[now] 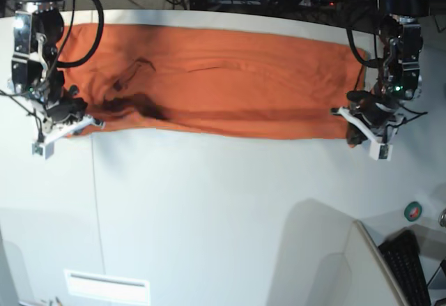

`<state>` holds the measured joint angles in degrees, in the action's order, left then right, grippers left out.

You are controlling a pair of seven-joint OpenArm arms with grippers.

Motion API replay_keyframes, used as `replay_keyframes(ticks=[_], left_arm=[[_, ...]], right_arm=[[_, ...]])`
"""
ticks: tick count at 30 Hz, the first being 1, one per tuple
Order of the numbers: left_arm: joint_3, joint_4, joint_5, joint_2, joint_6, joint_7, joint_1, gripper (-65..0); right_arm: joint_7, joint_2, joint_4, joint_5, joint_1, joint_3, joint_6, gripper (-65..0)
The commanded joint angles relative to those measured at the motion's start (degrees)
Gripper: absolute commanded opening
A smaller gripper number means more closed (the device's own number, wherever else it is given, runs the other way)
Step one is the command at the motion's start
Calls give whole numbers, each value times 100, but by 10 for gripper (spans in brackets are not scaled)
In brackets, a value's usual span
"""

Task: Layout the t-shirt on the table in an organized manner, then fold the t-shirt properly
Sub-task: 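Grasp the shirt edge with both grippers and fold it over toward the other edge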

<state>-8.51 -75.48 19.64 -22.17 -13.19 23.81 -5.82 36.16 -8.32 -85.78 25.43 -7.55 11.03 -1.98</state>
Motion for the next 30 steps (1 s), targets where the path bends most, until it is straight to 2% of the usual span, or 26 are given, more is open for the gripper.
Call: replay_keyframes(ticks=[1,13,26,28,30], left_arm=[[-32,-219,19,-108,40,-126,-2,-650],[-76,-1151,19,-73,40,-126,-1057,-650],[-85,-1458,10,-213,40,-118,-1418,-650],[-85,-1458,10,-231,40,23,-1418,-650],[-85,-1467,10,-240,40,410,-1365,-650]], right_arm=[[-131,-61,-191,28,39,27,18,-650],[-131,-34,-965,28,-876,27,18,-650],[-131,-25,-1668,37,-1676,27,9,-650],[-43,54,-1668,37,-1711,36,9,-650],[204,80,-1668,28,-1720,97,9,-650]])
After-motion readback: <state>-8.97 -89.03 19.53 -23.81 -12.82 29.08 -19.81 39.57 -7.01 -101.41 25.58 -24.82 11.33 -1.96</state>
